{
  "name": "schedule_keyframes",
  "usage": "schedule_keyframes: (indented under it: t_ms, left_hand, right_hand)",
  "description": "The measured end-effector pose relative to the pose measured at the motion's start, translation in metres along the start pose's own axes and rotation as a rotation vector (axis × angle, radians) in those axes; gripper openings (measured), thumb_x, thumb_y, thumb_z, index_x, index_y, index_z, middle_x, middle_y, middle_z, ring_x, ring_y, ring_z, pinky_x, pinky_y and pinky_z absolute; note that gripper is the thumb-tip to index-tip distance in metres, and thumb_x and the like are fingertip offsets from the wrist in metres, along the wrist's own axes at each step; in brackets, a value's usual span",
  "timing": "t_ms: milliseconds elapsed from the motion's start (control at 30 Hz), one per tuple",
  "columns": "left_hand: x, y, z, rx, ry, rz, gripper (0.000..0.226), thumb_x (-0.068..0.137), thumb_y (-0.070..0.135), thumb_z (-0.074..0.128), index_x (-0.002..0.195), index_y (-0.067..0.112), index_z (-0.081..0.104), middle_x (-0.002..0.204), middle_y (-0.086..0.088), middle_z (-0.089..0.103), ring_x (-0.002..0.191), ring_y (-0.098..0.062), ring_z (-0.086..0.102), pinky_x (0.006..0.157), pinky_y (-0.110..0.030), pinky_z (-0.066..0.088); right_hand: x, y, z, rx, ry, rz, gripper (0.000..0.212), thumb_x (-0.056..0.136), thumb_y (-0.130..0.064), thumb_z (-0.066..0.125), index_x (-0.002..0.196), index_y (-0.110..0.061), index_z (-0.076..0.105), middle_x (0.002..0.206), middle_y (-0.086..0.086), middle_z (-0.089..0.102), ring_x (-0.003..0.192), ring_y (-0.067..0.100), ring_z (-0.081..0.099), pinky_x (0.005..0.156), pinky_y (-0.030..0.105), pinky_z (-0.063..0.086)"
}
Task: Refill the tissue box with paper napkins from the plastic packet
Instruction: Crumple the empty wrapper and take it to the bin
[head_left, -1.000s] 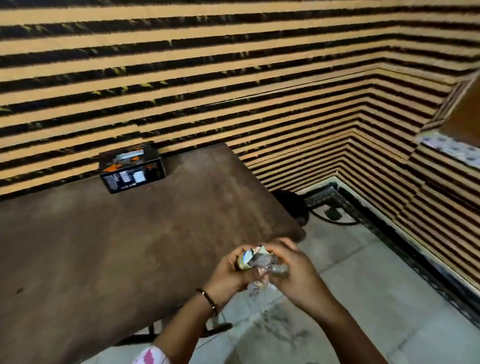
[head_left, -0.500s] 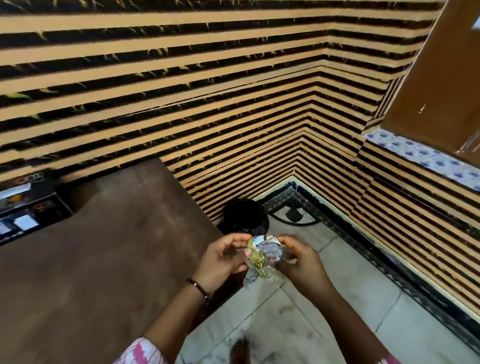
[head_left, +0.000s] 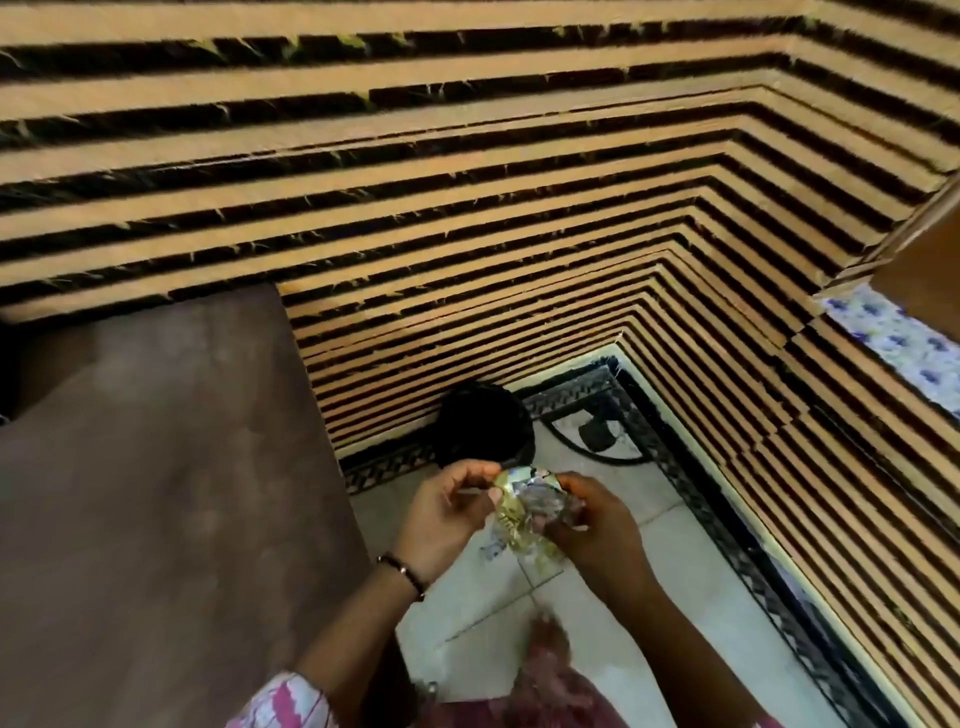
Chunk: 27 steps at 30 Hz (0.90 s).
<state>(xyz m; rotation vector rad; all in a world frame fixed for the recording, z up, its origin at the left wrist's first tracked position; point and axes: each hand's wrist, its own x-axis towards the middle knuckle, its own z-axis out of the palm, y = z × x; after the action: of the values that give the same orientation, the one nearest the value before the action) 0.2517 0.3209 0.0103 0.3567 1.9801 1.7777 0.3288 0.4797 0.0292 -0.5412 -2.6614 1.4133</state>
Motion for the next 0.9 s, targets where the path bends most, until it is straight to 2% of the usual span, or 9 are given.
schedule_keyframes:
  t_ms: [67,167,367,500,600,667,733,833,900]
  left_hand:
    - [0.021,-0.012,0.012,0.005,0.062,-0.033,0.020,0.085,0.006,0.063,0.097,0.021,0.063,0.096,-0.002,0.067,0.081,0.004,0.060,0.072,-0.015,0.049]
    - [0.049,-0.021,0.033,0.021,0.162,-0.137,0.017,0.082,0.017,0.065,0.098,0.023,0.063,0.091,0.000,0.067,0.077,-0.001,0.061,0.071,-0.021,0.050]
    - [0.111,-0.039,0.093,-0.005,0.273,-0.278,0.020,0.088,0.014,0.060,0.107,0.014,0.060,0.097,0.001,0.067,0.080,-0.003,0.061,0.066,-0.012,0.045]
    - [0.157,-0.056,0.105,0.023,0.443,-0.296,0.027,0.087,0.018,0.060,0.114,0.014,0.057,0.103,0.005,0.067,0.082,0.003,0.062,0.074,-0.016,0.049]
    - [0.189,-0.084,0.101,0.120,0.506,-0.340,0.022,0.088,0.013,0.058,0.110,0.011,0.059,0.103,0.001,0.067,0.090,-0.004,0.063,0.070,-0.004,0.045]
    - [0.218,-0.120,0.098,0.209,0.484,-0.410,0.024,0.089,0.019,0.058,0.112,0.011,0.060,0.109,-0.001,0.066,0.100,-0.014,0.061,0.075,-0.007,0.045]
    - [0.246,-0.158,0.093,0.348,0.393,-0.445,0.039,0.087,0.036,0.052,0.118,0.013,0.058,0.119,-0.004,0.062,0.109,-0.020,0.058,0.088,-0.023,0.046]
    - [0.292,-0.212,0.086,0.503,0.302,-0.465,0.053,0.084,0.044,0.041,0.127,0.014,0.052,0.132,-0.009,0.055,0.122,-0.025,0.049,0.100,-0.031,0.040]
    - [0.323,-0.250,0.082,0.627,0.201,-0.477,0.062,0.083,0.046,0.036,0.135,0.013,0.044,0.143,-0.011,0.044,0.133,-0.027,0.038,0.110,-0.035,0.033]
  right_hand:
    - [0.029,0.019,-0.006,0.008,-0.086,0.005,0.035,0.070,-0.011,0.074,0.092,-0.035,0.063,0.096,-0.003,0.067,0.084,0.001,0.061,0.076,0.013,0.047]
    - [0.079,0.045,-0.019,-0.060,-0.238,-0.008,0.037,0.067,-0.021,0.070,0.103,-0.016,0.066,0.097,0.003,0.067,0.085,0.012,0.062,0.072,0.004,0.041]
    - [0.174,0.101,-0.052,-0.120,-0.423,0.070,0.045,0.072,-0.003,0.071,0.115,-0.011,0.062,0.111,0.009,0.065,0.100,0.023,0.062,0.085,0.027,0.047]
    - [0.232,0.141,-0.057,-0.103,-0.425,0.184,0.045,0.073,-0.002,0.069,0.116,-0.011,0.061,0.112,0.011,0.063,0.100,0.027,0.061,0.087,0.034,0.050]
    - [0.272,0.172,-0.045,-0.090,-0.396,0.272,0.041,0.073,-0.002,0.070,0.113,-0.008,0.061,0.106,0.012,0.065,0.099,0.033,0.062,0.086,0.044,0.052]
    - [0.302,0.200,-0.027,-0.113,-0.383,0.280,0.040,0.072,-0.011,0.073,0.110,-0.006,0.062,0.098,0.008,0.063,0.095,0.031,0.061,0.081,0.038,0.050]
    - [0.330,0.229,-0.004,-0.155,-0.370,0.305,0.043,0.074,-0.019,0.073,0.113,-0.008,0.059,0.100,0.008,0.065,0.094,0.027,0.060,0.076,0.028,0.042]
    - [0.372,0.276,0.046,-0.212,-0.308,0.313,0.035,0.077,-0.014,0.069,0.109,-0.005,0.057,0.101,0.015,0.065,0.089,0.028,0.060,0.067,0.021,0.038]
    - [0.400,0.302,0.082,-0.308,-0.264,0.252,0.034,0.079,-0.014,0.065,0.111,-0.005,0.055,0.107,0.019,0.060,0.079,0.021,0.054,0.057,0.003,0.034]
